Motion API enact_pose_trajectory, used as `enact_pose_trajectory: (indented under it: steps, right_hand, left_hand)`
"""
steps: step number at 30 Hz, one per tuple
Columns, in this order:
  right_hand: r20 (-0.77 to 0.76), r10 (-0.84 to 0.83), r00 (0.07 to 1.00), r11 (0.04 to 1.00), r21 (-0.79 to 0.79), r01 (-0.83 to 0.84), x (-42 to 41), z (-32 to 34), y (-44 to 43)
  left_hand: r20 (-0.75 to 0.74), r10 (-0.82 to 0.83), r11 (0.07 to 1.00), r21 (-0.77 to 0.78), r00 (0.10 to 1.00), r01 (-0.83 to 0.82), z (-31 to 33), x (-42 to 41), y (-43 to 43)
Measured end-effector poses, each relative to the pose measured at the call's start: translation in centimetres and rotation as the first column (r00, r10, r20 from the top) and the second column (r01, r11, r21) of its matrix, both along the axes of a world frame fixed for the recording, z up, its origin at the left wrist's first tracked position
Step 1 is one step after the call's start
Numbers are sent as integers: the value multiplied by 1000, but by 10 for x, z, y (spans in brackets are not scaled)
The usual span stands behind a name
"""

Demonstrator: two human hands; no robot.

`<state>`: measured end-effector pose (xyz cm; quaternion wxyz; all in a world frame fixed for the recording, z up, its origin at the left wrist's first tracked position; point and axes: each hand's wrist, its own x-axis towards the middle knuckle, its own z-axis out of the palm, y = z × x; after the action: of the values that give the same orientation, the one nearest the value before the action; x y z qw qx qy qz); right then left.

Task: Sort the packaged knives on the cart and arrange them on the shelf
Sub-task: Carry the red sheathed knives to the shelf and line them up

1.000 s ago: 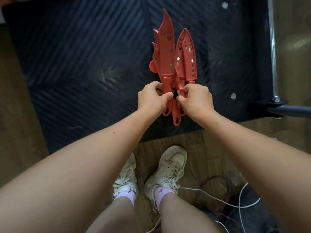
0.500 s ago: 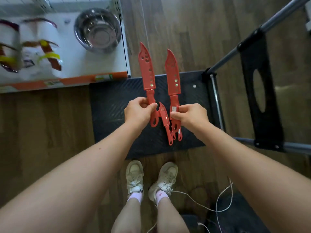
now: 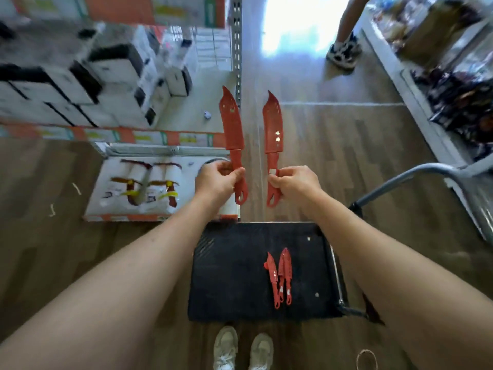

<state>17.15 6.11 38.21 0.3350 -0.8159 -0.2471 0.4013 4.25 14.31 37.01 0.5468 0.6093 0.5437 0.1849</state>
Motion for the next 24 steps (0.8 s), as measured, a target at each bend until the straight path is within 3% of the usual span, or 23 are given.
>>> enact_pose_trajectory:
  steps: [12,17,24]
  right_hand:
    - [14,72,997,975,208,-73,7,134,72]
    - [-33,99,995,966,242,-88,-4,164,111]
    - [-12,78,997,974,214,-73,-24,180,208]
  left_hand:
    - [150,52,993,101,987,-67,156,-4,62]
    - [174,47,989,129,984,-70,180,-15,104]
    - [63,-21,980,200,998,8,191,-36,210]
